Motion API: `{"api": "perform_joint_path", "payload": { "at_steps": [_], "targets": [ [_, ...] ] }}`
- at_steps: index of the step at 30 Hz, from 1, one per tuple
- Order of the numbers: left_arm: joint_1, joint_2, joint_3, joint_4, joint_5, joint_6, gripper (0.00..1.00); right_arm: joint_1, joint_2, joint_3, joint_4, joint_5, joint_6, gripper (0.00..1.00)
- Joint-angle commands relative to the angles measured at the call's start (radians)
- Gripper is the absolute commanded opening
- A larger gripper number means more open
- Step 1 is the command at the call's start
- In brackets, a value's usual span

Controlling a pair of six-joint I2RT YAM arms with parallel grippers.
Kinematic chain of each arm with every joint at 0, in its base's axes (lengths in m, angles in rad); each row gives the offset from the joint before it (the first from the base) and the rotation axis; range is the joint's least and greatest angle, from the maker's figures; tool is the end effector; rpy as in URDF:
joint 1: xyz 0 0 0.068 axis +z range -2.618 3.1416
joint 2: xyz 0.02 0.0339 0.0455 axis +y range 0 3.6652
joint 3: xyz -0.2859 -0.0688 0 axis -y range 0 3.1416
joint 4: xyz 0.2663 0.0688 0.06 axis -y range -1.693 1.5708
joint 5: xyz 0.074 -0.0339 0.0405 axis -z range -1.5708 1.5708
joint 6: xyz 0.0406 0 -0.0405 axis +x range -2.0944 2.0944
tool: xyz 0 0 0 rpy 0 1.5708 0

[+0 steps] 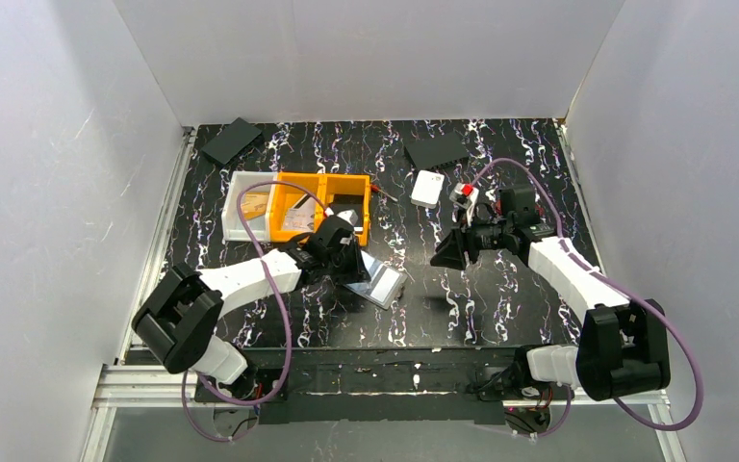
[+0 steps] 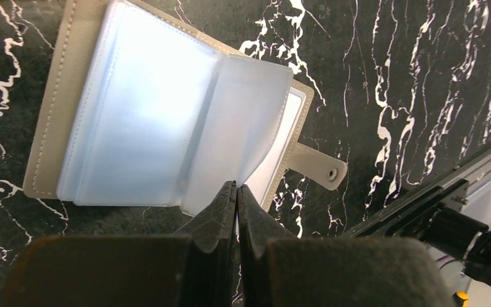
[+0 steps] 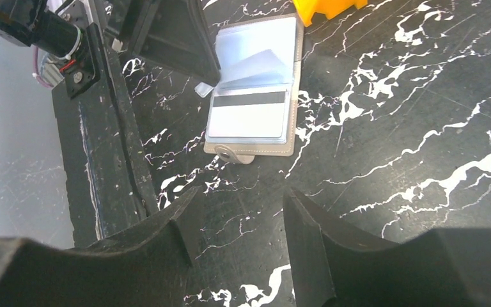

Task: Take the credit cards out of the card holder
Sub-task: Remove the credit card from the card holder.

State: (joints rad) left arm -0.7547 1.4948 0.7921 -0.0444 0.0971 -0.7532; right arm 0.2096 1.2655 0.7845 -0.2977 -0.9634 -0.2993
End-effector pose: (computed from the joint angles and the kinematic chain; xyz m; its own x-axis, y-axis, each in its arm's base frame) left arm 0.2335 -0.2250 0.1945 -0.8629 -0.1230 -0.4901 0.1966 0.8118 -0.5499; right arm 0.2543 0.0882 0.2479 -0.4529 -0.2684 -0.8502 -0.8623 0.3741 0.3412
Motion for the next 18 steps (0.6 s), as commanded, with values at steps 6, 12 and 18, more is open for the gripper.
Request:
{"api": "perform_joint_path", "payload": {
  "at_steps": [6, 12, 18],
  "targets": [
    [0.072, -0.097, -0.019, -0.080, -0.046, 0.018, 0.03, 0.054, 0.029, 0.024, -0.029, 0.017, -0.052, 0.57],
    [0.075, -0.106, 0.018, -0.216, -0.181, 0.056, 0.10, 0.059, 0.035, 0.025, -0.031, 0.018, -0.053, 0.57],
    [0.074, -0.084, 0.052, -0.314, -0.256, 0.069, 0.24, 0.065, 0.042, 0.025, -0.034, 0.022, -0.056, 0.58]
  ]
}}
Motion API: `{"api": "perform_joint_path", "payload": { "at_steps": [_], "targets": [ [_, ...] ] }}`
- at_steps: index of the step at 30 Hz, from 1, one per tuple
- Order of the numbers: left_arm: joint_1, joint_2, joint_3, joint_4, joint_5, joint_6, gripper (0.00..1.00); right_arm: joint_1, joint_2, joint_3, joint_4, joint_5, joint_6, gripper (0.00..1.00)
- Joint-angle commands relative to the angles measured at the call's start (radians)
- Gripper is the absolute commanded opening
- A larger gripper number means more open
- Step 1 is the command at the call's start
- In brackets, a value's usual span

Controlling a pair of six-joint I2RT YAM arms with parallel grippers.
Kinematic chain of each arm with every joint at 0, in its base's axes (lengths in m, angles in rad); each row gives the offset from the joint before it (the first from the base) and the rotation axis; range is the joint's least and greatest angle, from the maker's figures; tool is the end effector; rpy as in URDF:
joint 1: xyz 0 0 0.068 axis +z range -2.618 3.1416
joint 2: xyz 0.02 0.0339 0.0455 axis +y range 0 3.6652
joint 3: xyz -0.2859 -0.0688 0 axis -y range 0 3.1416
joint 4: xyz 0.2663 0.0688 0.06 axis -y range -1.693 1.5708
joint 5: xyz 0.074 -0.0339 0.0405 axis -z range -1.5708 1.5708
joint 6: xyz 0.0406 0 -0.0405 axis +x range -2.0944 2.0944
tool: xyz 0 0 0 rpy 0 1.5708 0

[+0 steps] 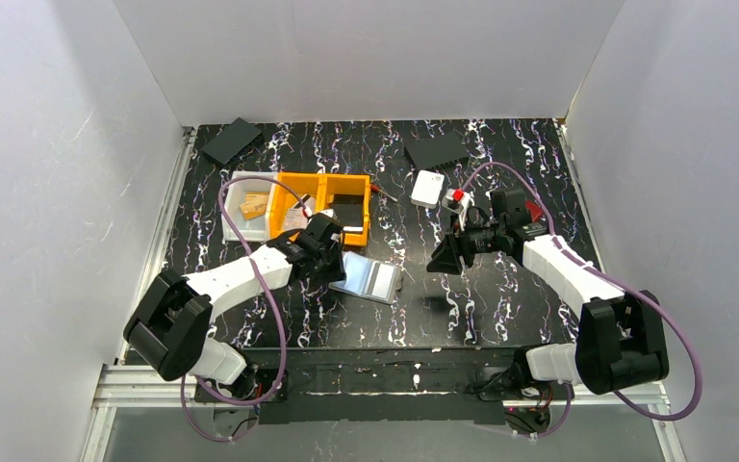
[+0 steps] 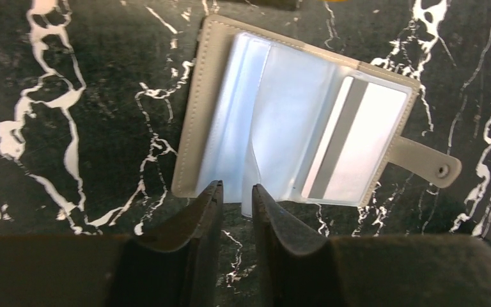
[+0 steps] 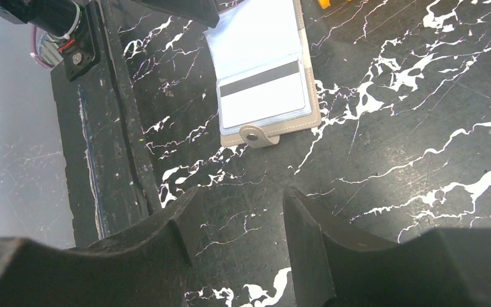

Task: Take the credit cards out of the card holder
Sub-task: Remove the credit card from the card holder.

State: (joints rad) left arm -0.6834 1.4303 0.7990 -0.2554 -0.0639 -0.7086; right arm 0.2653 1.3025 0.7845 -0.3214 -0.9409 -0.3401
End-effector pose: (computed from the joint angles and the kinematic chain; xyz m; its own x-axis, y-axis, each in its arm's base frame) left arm 0.2364 -0.1891 0.1991 -0.8460 -0.1486 -0.5120 0.0636 0.9254 -0.3737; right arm 0.2526 0.1026 0.2366 -0.4518 -0.3264 -0.8303 -0.8762 0.3374 0.3442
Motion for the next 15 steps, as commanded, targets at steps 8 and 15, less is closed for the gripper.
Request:
{"api": "perform_joint_path", "payload": {
  "at_steps": [8, 15],
  "targets": [
    [0.003, -0.137, 0.042, -0.124, -0.100, 0.082, 0.50, 0.016, 0.014, 0.030, -0.017, 0.001, -0.020, 0.58],
    [0.002, -0.339, -0.028, -0.013, 0.097, 0.128, 0.59, 0.021, 0.020, 0.032, -0.021, 0.002, -0.025, 0.58]
  ]
}}
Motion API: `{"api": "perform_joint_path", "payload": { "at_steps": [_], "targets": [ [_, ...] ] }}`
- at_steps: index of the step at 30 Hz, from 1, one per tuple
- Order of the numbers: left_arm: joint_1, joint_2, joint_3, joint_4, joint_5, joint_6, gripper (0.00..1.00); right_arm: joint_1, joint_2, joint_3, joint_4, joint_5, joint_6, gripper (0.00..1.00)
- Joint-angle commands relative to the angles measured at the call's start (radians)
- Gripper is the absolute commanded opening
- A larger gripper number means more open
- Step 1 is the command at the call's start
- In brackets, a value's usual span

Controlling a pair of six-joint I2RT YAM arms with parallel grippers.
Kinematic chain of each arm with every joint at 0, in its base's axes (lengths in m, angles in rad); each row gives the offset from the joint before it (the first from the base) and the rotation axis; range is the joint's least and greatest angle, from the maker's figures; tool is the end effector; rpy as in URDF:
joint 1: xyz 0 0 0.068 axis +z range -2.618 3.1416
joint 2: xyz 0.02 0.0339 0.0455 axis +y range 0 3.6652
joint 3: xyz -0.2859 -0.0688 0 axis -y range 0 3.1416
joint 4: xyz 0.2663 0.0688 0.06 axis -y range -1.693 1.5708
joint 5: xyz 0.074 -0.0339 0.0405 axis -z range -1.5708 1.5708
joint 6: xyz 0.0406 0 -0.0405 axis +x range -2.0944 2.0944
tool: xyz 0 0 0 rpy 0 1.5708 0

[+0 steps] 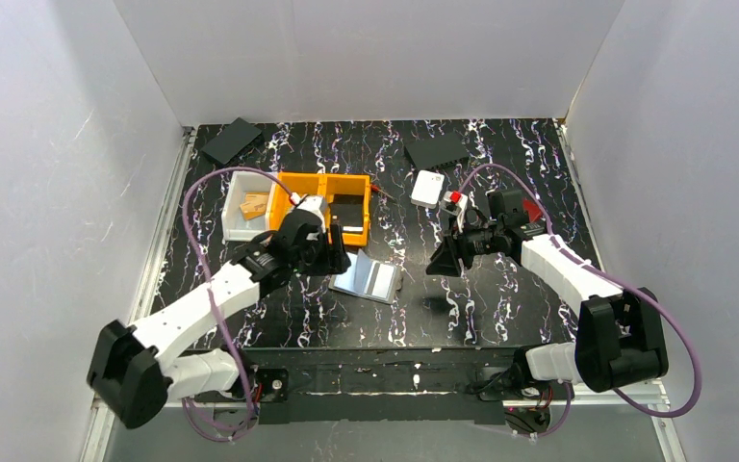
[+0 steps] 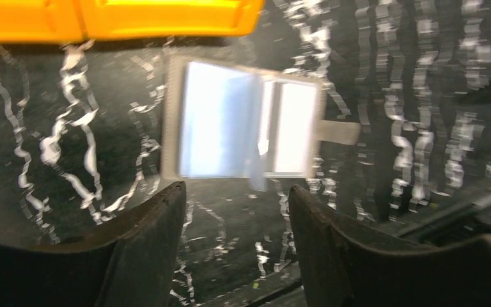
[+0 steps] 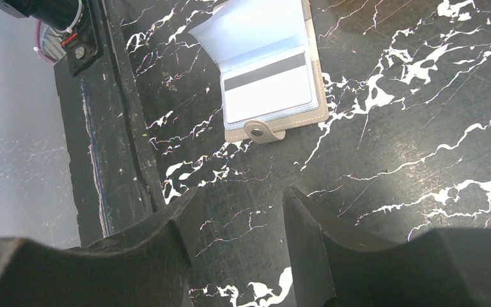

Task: Take the credit cards out of the card holder
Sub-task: Remove the credit card from the card holder.

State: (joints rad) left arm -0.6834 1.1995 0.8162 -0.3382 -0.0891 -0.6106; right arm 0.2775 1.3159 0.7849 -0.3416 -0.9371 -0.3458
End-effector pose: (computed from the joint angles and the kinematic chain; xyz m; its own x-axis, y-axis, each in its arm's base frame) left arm 0.2129 -0.1687 0.2604 -0.7505 -0.1253 -0.6488 0.1792 0.9065 -0.3823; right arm 0.2516 0.1057 0.2319 -0.4692 -0.3424 -0.8140 -0.8710 0.3311 0.3628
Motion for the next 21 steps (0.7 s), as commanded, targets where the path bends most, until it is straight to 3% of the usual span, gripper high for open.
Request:
{"api": "perform_joint_path", "payload": {
  "at_steps": [1, 3, 6, 10, 15, 21],
  "targets": [
    [0.001, -0.134, -0.071, 0.132, 0.192, 0.016, 0.62, 0.010, 0.008, 0.032, 0.000, -0.002, -0.019, 0.58],
    [0.001, -0.145, -0.110, 0.259, 0.314, -0.032, 0.63, 0.013, 0.012, 0.033, 0.000, -0.001, -0.019, 0.58],
    [-0.016, -0.031, -0.099, 0.369, 0.478, -0.101, 0.57, 0.017, 0.021, 0.033, -0.001, 0.002, -0.019, 0.58],
    [-0.102, 0.131, 0.002, 0.292, 0.429, -0.065, 0.55, 0.019, 0.025, 0.033, -0.001, 0.007, -0.019, 0.57],
    [-0.118, 0.312, 0.088, 0.204, 0.367, -0.027, 0.55, 0.019, 0.029, 0.034, -0.001, 0.009, -0.018, 0.57],
    [-0.119, 0.350, 0.121, 0.094, 0.155, -0.012, 0.57, 0.019, 0.031, 0.034, -0.002, 0.009, -0.018, 0.57]
  ]
}}
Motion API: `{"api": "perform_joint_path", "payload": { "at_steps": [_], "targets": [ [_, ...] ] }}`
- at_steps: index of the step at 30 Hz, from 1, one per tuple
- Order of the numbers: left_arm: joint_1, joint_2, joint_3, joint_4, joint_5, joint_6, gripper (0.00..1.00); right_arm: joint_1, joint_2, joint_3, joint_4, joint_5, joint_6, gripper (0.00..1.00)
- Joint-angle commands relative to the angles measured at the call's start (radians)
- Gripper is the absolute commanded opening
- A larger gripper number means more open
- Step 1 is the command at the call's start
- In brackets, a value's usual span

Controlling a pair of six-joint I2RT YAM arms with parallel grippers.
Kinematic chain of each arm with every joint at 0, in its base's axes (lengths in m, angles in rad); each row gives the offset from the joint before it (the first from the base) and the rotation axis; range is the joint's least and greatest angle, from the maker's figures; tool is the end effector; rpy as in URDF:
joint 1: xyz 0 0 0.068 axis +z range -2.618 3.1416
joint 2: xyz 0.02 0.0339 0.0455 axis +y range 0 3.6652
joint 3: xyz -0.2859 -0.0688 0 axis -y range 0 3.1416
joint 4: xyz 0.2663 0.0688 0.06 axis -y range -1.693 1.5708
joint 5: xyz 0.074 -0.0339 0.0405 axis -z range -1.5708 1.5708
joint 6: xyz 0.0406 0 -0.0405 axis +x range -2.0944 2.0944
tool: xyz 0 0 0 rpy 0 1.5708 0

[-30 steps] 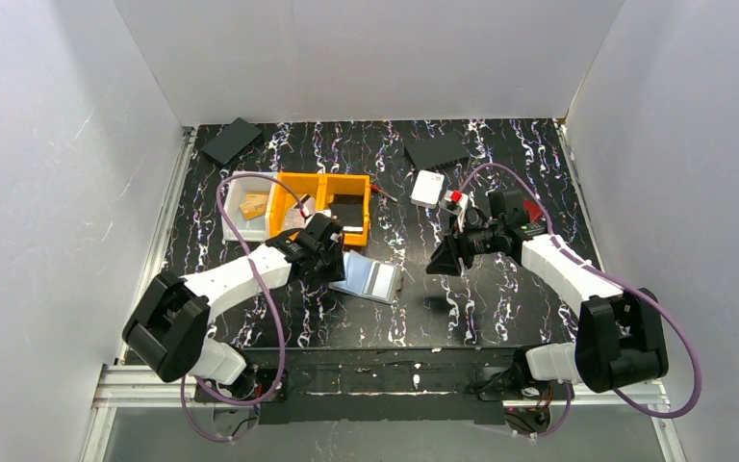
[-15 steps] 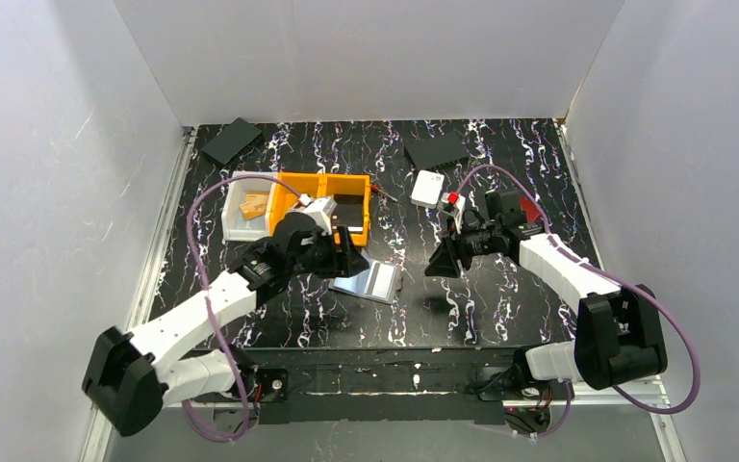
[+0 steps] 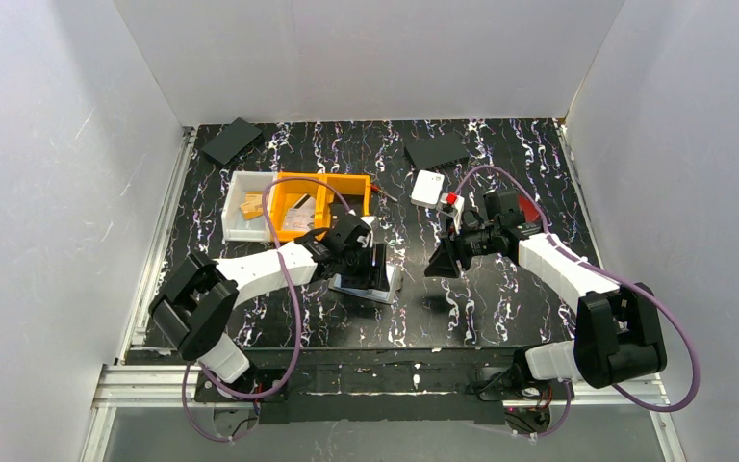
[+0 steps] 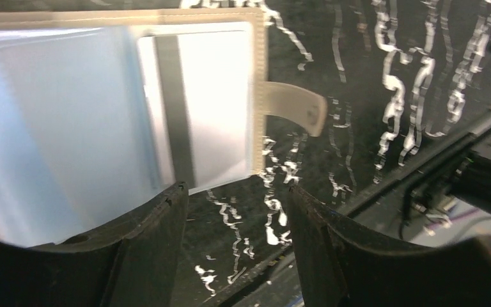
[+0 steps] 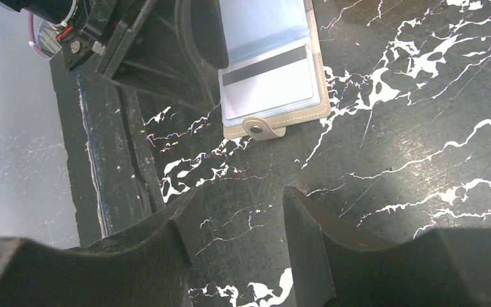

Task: Take the credit cards out of the card holder
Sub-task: Remove the credit card from the card holder.

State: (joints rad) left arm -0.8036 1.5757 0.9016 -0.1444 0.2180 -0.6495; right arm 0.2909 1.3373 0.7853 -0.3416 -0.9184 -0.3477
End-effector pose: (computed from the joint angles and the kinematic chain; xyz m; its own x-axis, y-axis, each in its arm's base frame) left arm 0.2328 -0.2541 0.1971 -0.8907 0.0731 -0.4487 0.3349 0.7728 -0.5390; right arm 0.2531 0.1095 0.2262 -0.4801 -0.3597 -0.8001 -0.8666 0.3364 0.3687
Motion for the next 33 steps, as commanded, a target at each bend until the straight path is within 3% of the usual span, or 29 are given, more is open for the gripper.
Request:
{"api": "perform_joint_path", "payload": {
  "at_steps": [1, 8, 14, 20, 23, 26, 29, 33],
  "targets": [
    [0.002, -0.032, 0.032, -0.100, -0.180, 0.032, 0.57, 0.005, 0.012, 0.035, -0.002, -0.011, -0.016, 0.58],
    [0.003, 0.030, 0.065, -0.095, -0.160, 0.064, 0.56, 0.012, 0.016, 0.033, 0.000, -0.012, -0.014, 0.57],
    [0.004, 0.071, 0.079, -0.065, -0.127, 0.057, 0.48, 0.025, 0.027, 0.025, 0.018, -0.030, 0.010, 0.57],
    [0.003, 0.104, 0.093, -0.097, -0.168, 0.050, 0.50, 0.037, 0.031, 0.003, 0.076, -0.085, 0.078, 0.57],
    [0.003, 0.114, 0.084, -0.074, -0.136, 0.038, 0.48, 0.040, 0.031, -0.026, 0.177, -0.121, 0.175, 0.56],
    [0.004, 0.121, 0.061, -0.030, -0.098, -0.003, 0.34, 0.046, 0.040, -0.067, 0.304, -0.126, 0.314, 0.52],
    [0.003, 0.109, 0.015, 0.022, -0.081, -0.055, 0.31, 0.049, 0.058, -0.098, 0.425, -0.108, 0.467, 0.47],
    [0.001, 0.060, -0.094, 0.149, -0.062, -0.173, 0.31, 0.077, 0.089, -0.110, 0.475, -0.061, 0.536, 0.42]
  ]
}}
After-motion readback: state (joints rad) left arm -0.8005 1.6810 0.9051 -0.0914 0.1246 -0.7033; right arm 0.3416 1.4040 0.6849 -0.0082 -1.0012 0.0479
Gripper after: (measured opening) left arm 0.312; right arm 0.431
